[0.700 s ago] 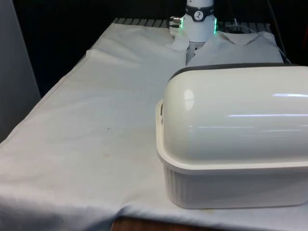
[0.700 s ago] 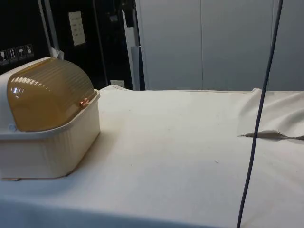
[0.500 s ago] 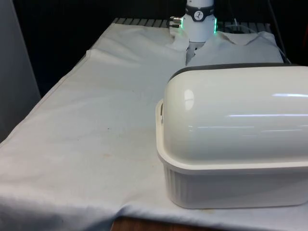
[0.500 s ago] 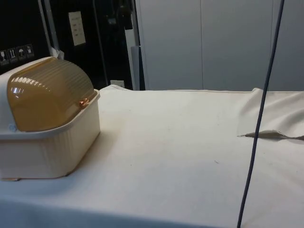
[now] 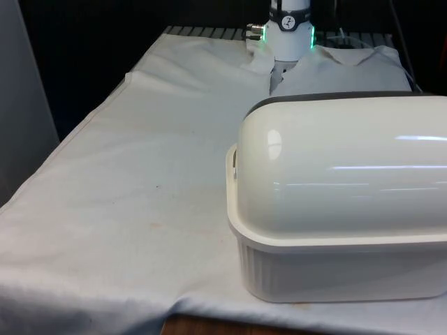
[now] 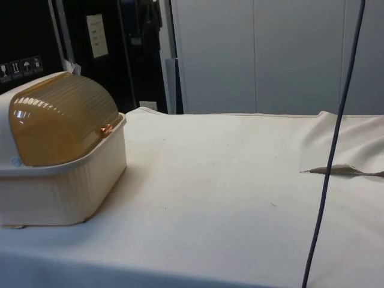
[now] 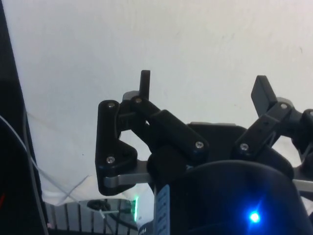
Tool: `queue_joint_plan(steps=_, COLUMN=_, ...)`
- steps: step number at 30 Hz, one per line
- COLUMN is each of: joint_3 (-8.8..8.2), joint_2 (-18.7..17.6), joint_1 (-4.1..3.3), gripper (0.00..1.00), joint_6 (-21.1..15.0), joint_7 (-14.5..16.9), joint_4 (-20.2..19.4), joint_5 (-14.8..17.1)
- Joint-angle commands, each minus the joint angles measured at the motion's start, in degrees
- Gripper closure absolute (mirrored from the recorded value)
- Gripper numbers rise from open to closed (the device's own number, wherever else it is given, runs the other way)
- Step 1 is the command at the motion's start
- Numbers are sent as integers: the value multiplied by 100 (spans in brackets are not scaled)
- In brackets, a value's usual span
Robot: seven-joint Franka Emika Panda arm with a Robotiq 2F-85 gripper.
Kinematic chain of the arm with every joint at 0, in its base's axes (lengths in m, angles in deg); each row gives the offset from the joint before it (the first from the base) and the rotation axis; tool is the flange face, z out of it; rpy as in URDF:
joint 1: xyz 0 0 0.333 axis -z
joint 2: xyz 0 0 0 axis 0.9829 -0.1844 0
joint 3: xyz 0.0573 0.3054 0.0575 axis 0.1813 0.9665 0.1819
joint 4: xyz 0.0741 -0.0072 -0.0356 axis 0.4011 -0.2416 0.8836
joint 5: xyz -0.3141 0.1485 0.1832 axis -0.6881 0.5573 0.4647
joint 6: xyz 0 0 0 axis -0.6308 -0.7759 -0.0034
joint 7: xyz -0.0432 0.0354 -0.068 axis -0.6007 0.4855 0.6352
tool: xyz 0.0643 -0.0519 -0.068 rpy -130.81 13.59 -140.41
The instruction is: Open the lid, then close it.
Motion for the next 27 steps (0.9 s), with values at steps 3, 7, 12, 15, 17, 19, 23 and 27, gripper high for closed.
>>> queue_joint_plan(steps=3, joint_3=74, joint_2=0, joint_1=-17, gripper=0, joint_6=-304, joint_7=-34, joint_4=-132, joint_5=-23)
queue_joint_plan(steps=7, joint_3=143, joint_2=-23, joint_1=-23, gripper=0, joint_6=-476, joint_7=-57, joint_4=-201, joint_5=-23)
queue_joint_plan(steps=12, joint_3=264, joint_2=-74, joint_1=-23, gripper=0, joint_6=-791, joint_7=-80, joint_4=-321, joint_5=-29)
queue_joint_plan(steps=15, joint_3=286, joint_2=-92, joint_1=-6, gripper=0, joint_6=-791, joint_7=-46, joint_4=-332, joint_5=0)
queue_joint_plan(steps=17, joint_3=315, joint_2=-120, joint_1=-17, gripper=0, joint_6=-1008, joint_7=-109, joint_4=-395, joint_5=-40)
queue_joint_plan(steps=19, joint_3=338, joint_2=-178, joint_1=-11, gripper=0, joint_6=-1163, joint_7=-120, joint_4=-435, joint_5=-46)
queue_joint_plan(steps=23, joint_3=350, joint_2=-304, joint_1=-11, gripper=0, joint_6=-1381, joint_7=-120, joint_4=-458, joint_5=-40)
queue_joint_plan(steps=27, joint_3=355, joint_2=-447, joint_1=-17, gripper=0, joint_6=-1570, joint_7=-126, joint_4=-453, joint_5=-46)
